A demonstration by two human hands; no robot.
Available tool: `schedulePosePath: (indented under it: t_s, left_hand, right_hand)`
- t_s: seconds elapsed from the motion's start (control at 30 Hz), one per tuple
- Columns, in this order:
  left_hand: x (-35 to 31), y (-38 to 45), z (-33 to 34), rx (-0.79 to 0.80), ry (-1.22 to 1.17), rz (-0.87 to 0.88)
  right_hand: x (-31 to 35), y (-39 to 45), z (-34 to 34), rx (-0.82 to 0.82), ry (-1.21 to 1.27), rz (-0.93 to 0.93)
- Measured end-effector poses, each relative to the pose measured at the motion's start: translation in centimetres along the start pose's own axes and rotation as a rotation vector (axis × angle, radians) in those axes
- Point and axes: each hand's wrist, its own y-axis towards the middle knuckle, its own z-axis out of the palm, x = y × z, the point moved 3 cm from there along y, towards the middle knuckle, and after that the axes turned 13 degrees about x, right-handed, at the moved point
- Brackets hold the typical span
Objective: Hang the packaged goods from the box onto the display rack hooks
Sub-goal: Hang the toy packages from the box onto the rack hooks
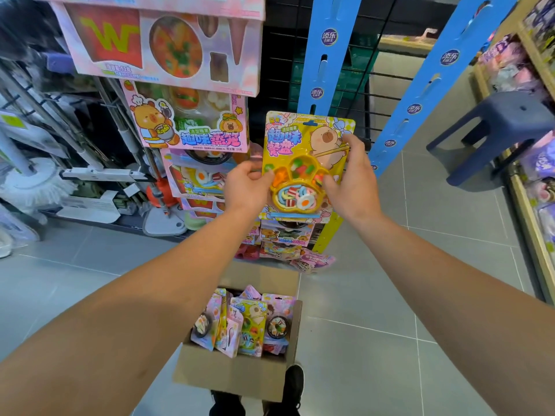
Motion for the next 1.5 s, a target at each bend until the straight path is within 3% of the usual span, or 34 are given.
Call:
schedulePosePath:
  t_s: [0.13,0.5,0.97,1.17,1.5]
  left_hand:
    - [-1.1,0.7,0.0,-0.041,0.017,0.017]
    - [0.0,-0.7,0.9,0.175,0.034,0.106]
    - [2.3,-3.7,-1.6,0.181,0.196,0.057]
    - [7.1,-6.7,-4.8,0.248,0.213,-0.016]
    - [22.4,-10.1,-11.8,0.306,0.218,-0.268]
  right_hand:
    - [0.1,0.2,0.3,0.011,0.015,-0.007]
    - [0.0,-0.6,0.3,0.012,0.035,-0.033]
    - [0.2,-5.5,2.2,0.030,0.042,0.003]
    - [0.7,-11.1,8.8,0.155,-0.013,0.103]
    - [-2.5,-19.2,25.3,0.441,0.022,0.378]
